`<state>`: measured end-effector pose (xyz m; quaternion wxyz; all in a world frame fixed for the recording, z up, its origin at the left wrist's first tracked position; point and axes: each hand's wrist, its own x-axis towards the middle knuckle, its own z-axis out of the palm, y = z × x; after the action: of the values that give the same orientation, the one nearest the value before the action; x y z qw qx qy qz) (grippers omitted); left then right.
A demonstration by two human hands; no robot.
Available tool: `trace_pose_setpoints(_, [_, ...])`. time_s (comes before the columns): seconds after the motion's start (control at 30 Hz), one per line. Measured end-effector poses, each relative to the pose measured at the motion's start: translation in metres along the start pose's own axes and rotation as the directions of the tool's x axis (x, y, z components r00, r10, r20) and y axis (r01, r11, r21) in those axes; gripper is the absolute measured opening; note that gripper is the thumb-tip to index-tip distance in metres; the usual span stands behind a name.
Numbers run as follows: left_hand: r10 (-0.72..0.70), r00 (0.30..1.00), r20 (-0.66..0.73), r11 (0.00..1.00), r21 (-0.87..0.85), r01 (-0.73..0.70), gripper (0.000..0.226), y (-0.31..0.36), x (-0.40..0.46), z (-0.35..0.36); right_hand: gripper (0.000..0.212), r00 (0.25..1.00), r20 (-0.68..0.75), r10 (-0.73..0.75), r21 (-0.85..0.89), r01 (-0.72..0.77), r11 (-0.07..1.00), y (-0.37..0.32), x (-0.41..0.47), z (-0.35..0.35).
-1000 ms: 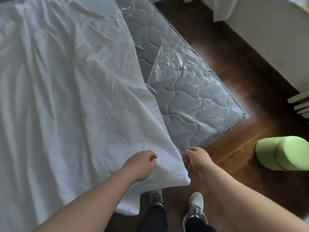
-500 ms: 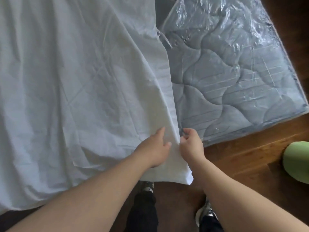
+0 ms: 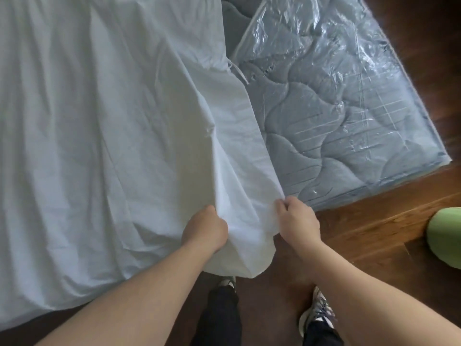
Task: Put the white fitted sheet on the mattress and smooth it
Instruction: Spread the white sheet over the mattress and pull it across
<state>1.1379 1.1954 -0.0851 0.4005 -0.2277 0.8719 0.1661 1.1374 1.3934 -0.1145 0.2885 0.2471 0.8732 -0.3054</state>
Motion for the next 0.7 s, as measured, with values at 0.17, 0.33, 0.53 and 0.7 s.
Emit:
trace_pose_setpoints(0.17, [0.034,0.998,-0.054,0.999,-0.021,-0.035,0.049,0.024,-0.079,-0.037,0.038,0.971,-0.214,-0.108,0.140,0.140,0.980,-0.027,-0.033,-0.124])
trace_pose_setpoints(0.33, [0.220,0.970,-0.102,0.957,-0.171,-0.235,0.038,0.101,-0.173,-0.070,0.042,0.912,-0.321,-0.256,0.126,0.309,0.943,-0.049,-0.065,-0.257])
trace_pose_setpoints(0.53, [0.325,0.933,-0.155,0.746,-0.564,-0.354,0.034,0.211,-0.296,-0.085,0.044,0.860,-0.346,-0.376,0.109,0.435,0.894,-0.014,-0.118,-0.366])
trace_pose_setpoints(0.7, [0.417,0.904,-0.090,0.663,-0.651,-0.371,0.040,0.287,-0.354,-0.066,0.041,0.860,-0.332,-0.388,0.158,0.456,0.876,0.038,-0.143,-0.419])
